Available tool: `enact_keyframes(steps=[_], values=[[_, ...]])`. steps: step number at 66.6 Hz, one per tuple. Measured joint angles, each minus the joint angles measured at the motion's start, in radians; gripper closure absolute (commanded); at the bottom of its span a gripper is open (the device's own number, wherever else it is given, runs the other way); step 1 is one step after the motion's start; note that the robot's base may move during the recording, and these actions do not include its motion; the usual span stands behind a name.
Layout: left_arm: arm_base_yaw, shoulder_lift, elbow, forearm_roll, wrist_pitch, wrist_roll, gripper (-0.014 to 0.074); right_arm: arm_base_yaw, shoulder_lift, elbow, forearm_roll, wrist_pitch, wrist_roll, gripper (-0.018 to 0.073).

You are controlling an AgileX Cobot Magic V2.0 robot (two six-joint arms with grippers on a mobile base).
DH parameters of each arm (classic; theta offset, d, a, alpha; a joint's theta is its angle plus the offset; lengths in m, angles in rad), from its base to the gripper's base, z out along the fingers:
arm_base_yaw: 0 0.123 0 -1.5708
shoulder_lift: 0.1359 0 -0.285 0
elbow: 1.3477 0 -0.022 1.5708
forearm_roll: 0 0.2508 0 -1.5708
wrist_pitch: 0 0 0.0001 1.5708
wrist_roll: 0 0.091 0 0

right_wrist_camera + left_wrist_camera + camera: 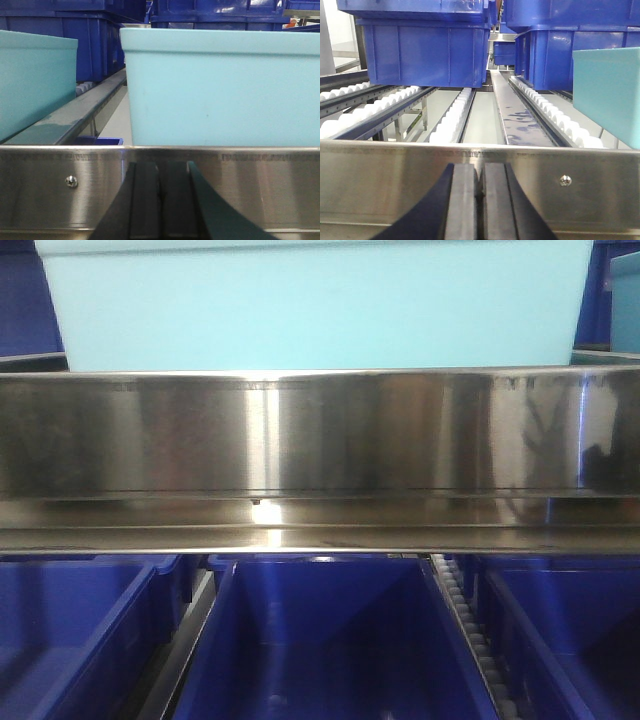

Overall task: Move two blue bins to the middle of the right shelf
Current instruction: 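Close both grippers on the rim of the light teal bin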

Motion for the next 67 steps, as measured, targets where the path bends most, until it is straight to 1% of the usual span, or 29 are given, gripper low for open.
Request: enact_keyframes(steps=[21,34,39,56,63,67], values=[[0.000,0.000,0.000,0.000,-0.002,0.000,0.0707,0.000,0.000,0.000,0.000,0.000,0.000,0.0721],[0.000,-0.002,0.000,0.000,-0.030,0.000,0.0707,0.000,0.000,0.000,0.000,0.000,0.000,0.0721],[0.000,-0.002,0.000,0.000,-0.058,0.000,0.0707,0.000,0.000,0.000,0.000,0.000,0.000,0.0721],[0.000,-0.002,0.000,0.002,-0.204,0.000,0.0707,0.000,0.000,0.000,0.000,-0.025,0.000,0.0721],[0.000,-0.002,0.000,0.002,-0.264,0.000,0.0707,0.000,0.000,0.000,0.000,-0.088,0.000,0.0721],[0.000,-0.002,-0.006,0.003,-0.273,0.000,0.0707,0.000,0.000,0.000,0.000,-0.137,0.000,0.0721]])
